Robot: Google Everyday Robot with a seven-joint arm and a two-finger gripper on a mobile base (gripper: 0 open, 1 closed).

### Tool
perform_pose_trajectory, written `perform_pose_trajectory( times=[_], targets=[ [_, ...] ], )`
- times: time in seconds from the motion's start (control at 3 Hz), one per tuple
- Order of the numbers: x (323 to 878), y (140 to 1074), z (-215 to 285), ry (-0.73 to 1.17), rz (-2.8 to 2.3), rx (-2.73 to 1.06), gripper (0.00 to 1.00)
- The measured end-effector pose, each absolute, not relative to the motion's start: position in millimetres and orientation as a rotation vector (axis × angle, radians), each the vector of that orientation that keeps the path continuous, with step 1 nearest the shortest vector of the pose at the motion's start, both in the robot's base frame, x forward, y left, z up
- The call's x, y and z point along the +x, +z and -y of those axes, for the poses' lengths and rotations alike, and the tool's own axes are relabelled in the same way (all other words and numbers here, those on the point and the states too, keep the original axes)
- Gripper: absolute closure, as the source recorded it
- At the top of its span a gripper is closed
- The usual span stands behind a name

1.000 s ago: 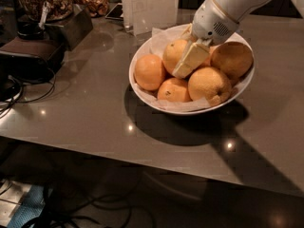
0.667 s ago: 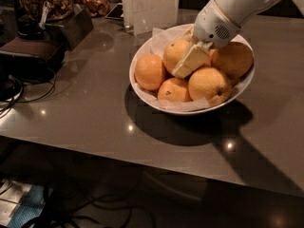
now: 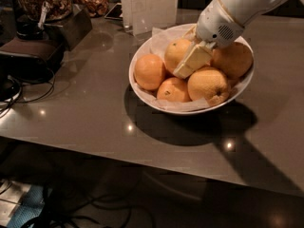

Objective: Pick orange from white bowl

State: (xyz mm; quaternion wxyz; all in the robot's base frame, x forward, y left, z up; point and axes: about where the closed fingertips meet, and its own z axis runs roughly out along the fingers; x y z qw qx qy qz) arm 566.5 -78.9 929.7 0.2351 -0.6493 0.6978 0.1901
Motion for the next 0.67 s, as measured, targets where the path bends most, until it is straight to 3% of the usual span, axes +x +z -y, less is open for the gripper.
perform_pose_trajectory(
  times=[0.67],
  targets=[
    [512, 990, 92, 0.477, -1.711, -1.704, 1.0]
  ],
)
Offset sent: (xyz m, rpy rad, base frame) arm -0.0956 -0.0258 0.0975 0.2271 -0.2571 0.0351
